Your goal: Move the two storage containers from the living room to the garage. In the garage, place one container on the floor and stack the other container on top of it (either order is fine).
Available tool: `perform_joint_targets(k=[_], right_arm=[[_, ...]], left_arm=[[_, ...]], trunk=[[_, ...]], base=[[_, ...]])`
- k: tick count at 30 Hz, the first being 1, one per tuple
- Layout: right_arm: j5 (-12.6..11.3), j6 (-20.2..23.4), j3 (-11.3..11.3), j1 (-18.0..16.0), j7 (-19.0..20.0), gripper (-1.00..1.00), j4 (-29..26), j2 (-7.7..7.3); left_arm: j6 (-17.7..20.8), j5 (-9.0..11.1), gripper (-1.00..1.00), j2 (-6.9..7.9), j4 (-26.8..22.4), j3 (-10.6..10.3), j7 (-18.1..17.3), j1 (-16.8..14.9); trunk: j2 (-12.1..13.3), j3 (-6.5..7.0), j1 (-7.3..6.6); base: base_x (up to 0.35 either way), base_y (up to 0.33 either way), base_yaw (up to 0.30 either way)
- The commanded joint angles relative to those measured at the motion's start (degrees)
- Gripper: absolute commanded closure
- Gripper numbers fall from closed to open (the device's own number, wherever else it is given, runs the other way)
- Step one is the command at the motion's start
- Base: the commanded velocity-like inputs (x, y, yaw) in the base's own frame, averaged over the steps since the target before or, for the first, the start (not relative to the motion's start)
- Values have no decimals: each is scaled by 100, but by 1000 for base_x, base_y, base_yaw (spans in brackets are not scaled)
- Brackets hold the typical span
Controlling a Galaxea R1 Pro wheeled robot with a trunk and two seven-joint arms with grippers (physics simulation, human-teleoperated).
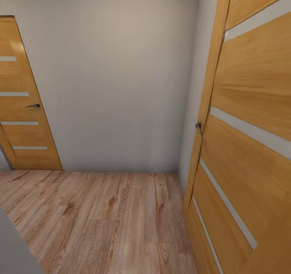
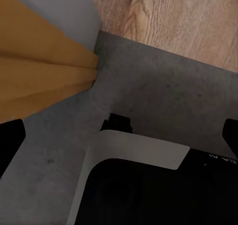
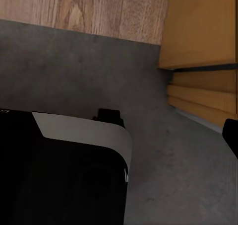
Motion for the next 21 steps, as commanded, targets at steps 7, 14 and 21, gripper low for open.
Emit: perform_joint_targets(k=[7, 14, 21], right_arm=[[-55, -32, 49, -7, 0, -100, 18, 2], [-55, 10, 48, -7, 0, -100, 18, 9], [-55, 8, 41, -7, 1, -100, 18, 3]], left_arm=[[-19, 4, -100, 3, 5, 31, 6, -4], [-19, 4, -100, 10, 5, 31, 6, -4], [-19, 4, -100, 10, 5, 31, 6, -4]], trunk=[[-3, -6, 0], [-3, -6, 0], [-3, -6, 0]], base=[[0, -167, 0], [0, -24, 2], [0, -1, 161]])
